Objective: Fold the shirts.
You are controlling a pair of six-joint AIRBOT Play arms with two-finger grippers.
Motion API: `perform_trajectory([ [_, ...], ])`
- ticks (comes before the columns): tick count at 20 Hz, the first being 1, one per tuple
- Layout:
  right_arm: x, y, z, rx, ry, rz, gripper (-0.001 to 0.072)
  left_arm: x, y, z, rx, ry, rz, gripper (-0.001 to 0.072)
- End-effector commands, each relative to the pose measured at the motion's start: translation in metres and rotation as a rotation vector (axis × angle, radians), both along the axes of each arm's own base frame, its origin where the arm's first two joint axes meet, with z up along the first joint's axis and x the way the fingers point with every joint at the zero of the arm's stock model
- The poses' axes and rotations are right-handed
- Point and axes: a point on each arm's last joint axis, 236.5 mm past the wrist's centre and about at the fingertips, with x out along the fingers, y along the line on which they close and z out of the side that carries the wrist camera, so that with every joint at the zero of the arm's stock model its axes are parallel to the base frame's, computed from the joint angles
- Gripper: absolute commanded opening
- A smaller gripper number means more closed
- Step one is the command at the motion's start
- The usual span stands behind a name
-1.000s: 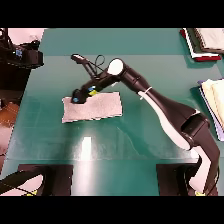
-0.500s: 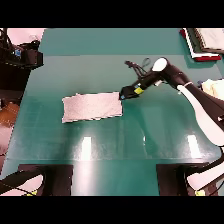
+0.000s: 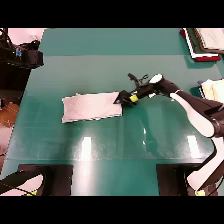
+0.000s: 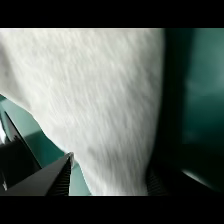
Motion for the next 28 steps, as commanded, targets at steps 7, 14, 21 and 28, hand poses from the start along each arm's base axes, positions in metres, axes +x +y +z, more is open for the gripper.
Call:
perform_trajectory([
  [7, 0.006, 0.080, 0.023, 0.089, -0.186, 0.049, 0.0012, -0.002, 0.000, -0.002, 0.004, 0.010, -0.005, 0.0023],
  [14, 0.083, -0.079, 0.117, -0.070, -0.453, -0.097, 0.0010, -0.006, -0.004, -0.004, -0.010, 0.029, -0.015, 0.0023],
  [21, 0.108, -0.352, 0.202, -0.278, -0.626, -0.550, 0.0009, -0.011, -0.035, 0.004, -0.138, 0.035, -0.075, 0.0023],
  [28, 0.091, -0.533, 0.181, -0.443, -0.642, -0.887, 0.0007, -0.016, -0.055, 0.010, -0.227, 0.045, -0.109, 0.0022],
])
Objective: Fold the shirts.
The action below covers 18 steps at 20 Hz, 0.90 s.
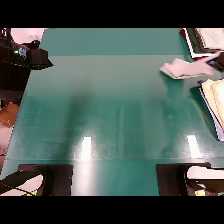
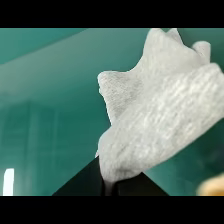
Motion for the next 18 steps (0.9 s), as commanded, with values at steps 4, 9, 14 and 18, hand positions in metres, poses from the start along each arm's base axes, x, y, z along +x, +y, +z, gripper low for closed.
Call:
perform_trajectory([
  [4, -0.014, -0.094, -0.017, -0.084, -0.030, -0.165, 0.0008, -0.006, -0.010, 0.001, -0.045, 0.025, -0.019, 0.0022],
  [9, -0.002, -0.102, 0.056, -0.189, -0.155, -0.145, 0.0008, -0.008, -0.010, 0.000, -0.042, 0.035, -0.023, 0.0023],
  [14, -0.010, -0.093, 0.138, -0.283, -0.273, -0.140, 0.0009, -0.010, -0.010, -0.001, -0.038, 0.041, -0.028, 0.0022],
  [18, -0.030, -0.095, 0.170, -0.379, -0.270, -0.182, 0.0008, -0.010, -0.010, -0.002, -0.037, 0.040, -0.029, 0.0023],
])
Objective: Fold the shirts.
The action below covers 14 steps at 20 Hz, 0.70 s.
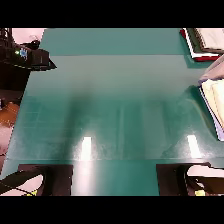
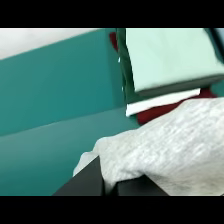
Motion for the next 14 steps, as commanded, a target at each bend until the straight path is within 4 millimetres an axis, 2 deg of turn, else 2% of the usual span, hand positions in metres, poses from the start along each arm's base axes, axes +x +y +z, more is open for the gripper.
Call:
perform_trajectory([
  [1, -0.024, -0.009, 0.020, -0.080, 0.045, -0.084, 0.0008, -0.001, 0.000, -0.001, 0.008, 0.001, -0.010, 0.0023],
  [9, -0.111, -0.051, -0.047, -0.117, 0.495, -0.330, 0.0011, -0.010, 0.001, -0.007, 0.043, 0.020, -0.066, 0.0023],
  [14, -0.179, -0.076, -0.070, -0.110, 0.748, -0.549, 0.0013, -0.011, 0.000, -0.007, 0.055, 0.015, -0.087, 0.0022],
])
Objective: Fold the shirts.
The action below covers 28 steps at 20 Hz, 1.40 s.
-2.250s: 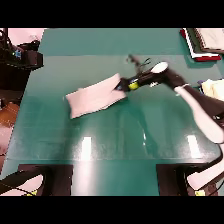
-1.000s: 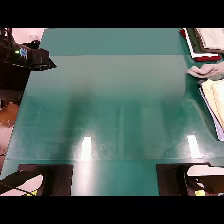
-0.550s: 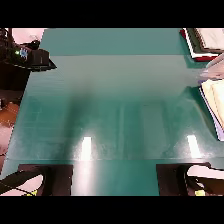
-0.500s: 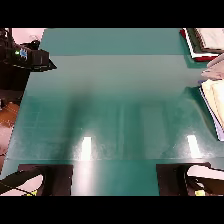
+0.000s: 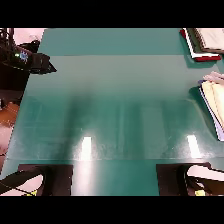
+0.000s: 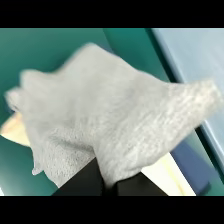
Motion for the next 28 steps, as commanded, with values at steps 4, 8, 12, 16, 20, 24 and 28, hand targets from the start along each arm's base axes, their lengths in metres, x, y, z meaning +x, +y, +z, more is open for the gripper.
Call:
perform_trajectory([
  [4, -0.082, -0.029, -0.017, -0.005, 0.238, -0.244, 0.0285, -0.002, 0.000, -0.001, 0.012, -0.002, -0.020, 0.0022],
  [8, -0.113, -0.039, -0.021, 0.095, 0.198, -0.345, 0.0463, 0.001, 0.000, 0.000, 0.009, -0.012, -0.015, 0.0023],
  [12, -0.079, -0.017, -0.008, 0.242, -0.020, -0.271, 0.0435, 0.010, 0.000, 0.006, -0.001, -0.053, 0.001, 0.0023],
  [16, -0.024, 0.038, 0.012, 0.370, -0.162, -0.078, 0.0435, 0.010, -0.001, 0.007, -0.008, -0.053, 0.007, 0.0023],
  [20, 0.024, 0.110, 0.029, 0.482, -0.230, 0.141, 0.0394, 0.015, 0.000, 0.010, -0.013, -0.076, 0.017, 0.0023],
  [24, 0.046, 0.172, 0.028, 0.517, -0.180, 0.304, 0.0013, 0.016, 0.000, 0.011, -0.015, -0.082, 0.019, 0.0023],
  [28, 0.056, 0.214, 0.028, 0.530, -0.146, 0.409, 0.0013, 0.016, 0.000, 0.011, -0.015, -0.082, 0.019, 0.0023],
])
